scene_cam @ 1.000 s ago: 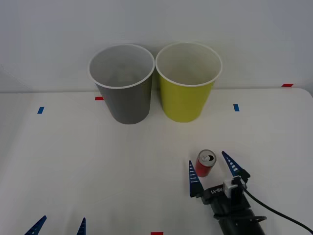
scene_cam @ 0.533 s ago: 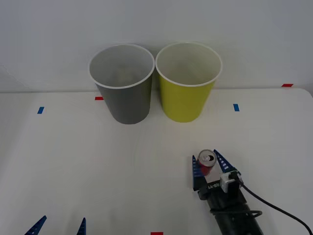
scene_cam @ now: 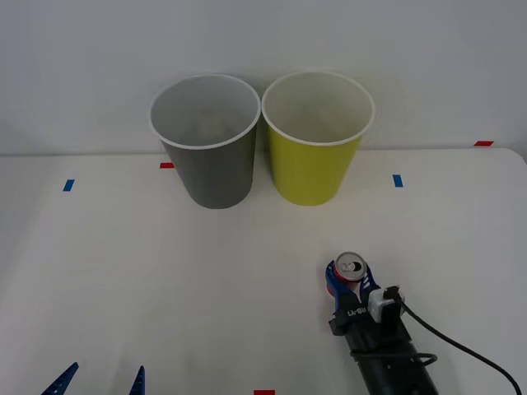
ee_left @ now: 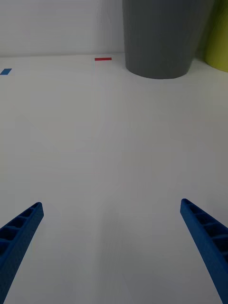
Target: Put cans in the gray bin and PET bottles in the light green bin.
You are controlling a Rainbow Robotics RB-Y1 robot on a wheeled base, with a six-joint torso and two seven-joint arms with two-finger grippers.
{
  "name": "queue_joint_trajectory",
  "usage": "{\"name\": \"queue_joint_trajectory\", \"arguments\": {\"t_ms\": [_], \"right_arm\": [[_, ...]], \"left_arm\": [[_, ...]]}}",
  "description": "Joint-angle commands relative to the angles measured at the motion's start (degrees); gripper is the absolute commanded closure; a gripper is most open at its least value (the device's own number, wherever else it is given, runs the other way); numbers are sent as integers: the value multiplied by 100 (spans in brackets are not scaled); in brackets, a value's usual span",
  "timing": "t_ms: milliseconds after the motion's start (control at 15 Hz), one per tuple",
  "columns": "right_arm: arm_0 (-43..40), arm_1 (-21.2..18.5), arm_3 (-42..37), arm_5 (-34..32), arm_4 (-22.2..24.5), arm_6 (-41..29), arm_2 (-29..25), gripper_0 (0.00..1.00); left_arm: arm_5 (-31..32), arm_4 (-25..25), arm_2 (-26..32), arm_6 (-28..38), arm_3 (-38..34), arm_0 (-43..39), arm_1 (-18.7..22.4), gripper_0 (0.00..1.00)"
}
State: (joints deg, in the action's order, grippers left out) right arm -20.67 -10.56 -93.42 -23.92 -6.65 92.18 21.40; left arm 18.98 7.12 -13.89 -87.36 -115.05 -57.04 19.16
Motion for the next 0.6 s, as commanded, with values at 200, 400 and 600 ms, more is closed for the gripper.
{"name": "queue_joint_trajectory", "arguments": {"t_ms": [200, 400, 600], "right_arm": [[-78, -192, -2190, 2876, 15, 11, -13, 90], [1, -262, -3358, 4528, 68, 20, -119, 90], [485, -192, -4211, 6189, 94, 20, -189, 90]], "left_arm": [[0, 0, 0, 0, 0, 0, 0, 0], [0, 0, 0, 0, 0, 0, 0, 0], [0, 0, 0, 0, 0, 0, 0, 0]]}}
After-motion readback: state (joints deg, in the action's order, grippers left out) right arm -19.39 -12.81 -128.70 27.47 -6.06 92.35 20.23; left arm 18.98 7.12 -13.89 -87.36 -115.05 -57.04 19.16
